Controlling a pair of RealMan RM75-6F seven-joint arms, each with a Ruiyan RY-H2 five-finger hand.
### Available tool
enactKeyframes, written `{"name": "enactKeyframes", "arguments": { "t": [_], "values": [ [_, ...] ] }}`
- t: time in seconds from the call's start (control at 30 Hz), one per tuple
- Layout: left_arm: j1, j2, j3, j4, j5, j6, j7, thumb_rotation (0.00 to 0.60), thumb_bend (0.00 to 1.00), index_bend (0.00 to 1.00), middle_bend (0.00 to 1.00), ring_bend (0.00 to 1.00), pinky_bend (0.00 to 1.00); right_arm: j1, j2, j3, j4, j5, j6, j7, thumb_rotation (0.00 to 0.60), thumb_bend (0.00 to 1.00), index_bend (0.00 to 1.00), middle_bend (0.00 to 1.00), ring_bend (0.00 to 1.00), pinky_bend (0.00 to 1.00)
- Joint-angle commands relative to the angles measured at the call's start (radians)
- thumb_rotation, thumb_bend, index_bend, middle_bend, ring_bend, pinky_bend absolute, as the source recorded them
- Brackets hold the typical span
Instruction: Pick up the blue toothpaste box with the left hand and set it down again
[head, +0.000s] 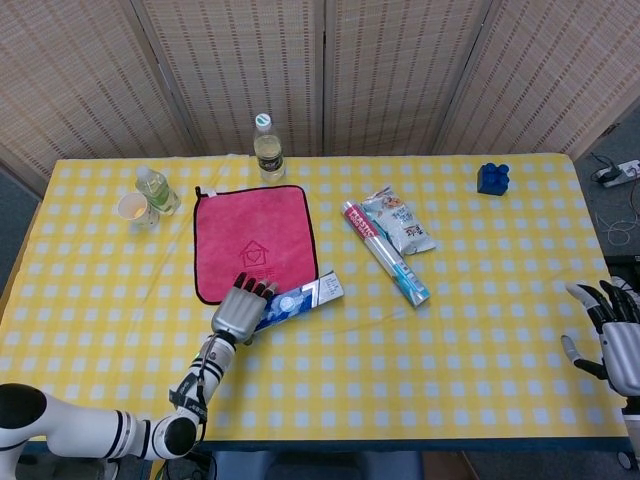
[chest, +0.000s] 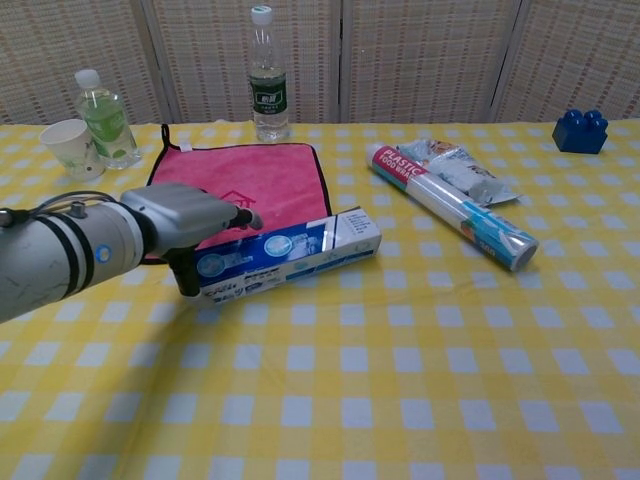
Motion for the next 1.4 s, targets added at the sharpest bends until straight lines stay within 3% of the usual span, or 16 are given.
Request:
{"name": "enactKeyframes", "arguments": {
  "t": [0.03,0.23,0.4,0.73,1.13,1.4],
  "values": [
    [-0.008,0.002,0.001,-0.012,-0.025,0.013,0.014,0.571,0.2,0.18,0.22,0.21,0.04,0.001,0.0,0.001,0.001,0.002,-0.002,0.001,0.6,0.32,0.15,0.17,0.04,0.06],
    [-0.011,-0.015,-0.006,-0.006,-0.024,0.03,-0.003,0.572,0.2,0.29,0.36,0.33,0.1,0.008,-0.002,0.001,0.002,0.001,-0.011,-0.001,0.6,0.32,0.16,0.17,0.04,0.06],
    [0.006,-0.056,-0.024,0.042,0.017,0.052,-0.07,0.6,0.2,0.41,0.5,0.44,0.22,0.009,-0.003,0.003,0.003,0.008,-0.018,-0.001,0.6,0.32,0.16,0.17,0.04,0.06],
    [0.034,-0.039,-0.023,0.055,0.067,0.06,-0.118,0.6,0.2,0.5,0.6,0.52,0.35,0.012,-0.006,0.003,0.007,0.009,-0.021,0.002,0.6,0.32,0.15,0.17,0.04,0.06],
    [0.136,0.131,0.034,-0.06,0.348,0.191,-0.22,0.6,0.2,0.51,0.62,0.54,0.36,0.017,-0.006,0.004,0.005,0.003,-0.021,-0.002,0.6,0.32,0.16,0.17,0.04,0.06],
    [0.185,0.203,0.114,-0.053,0.576,0.336,-0.066,0.6,0.2,0.49,0.62,0.52,0.34,0.018,-0.005,0.004,0.001,-0.001,-0.018,-0.006,0.6,0.32,0.16,0.17,0.04,0.06]
  ]
}}
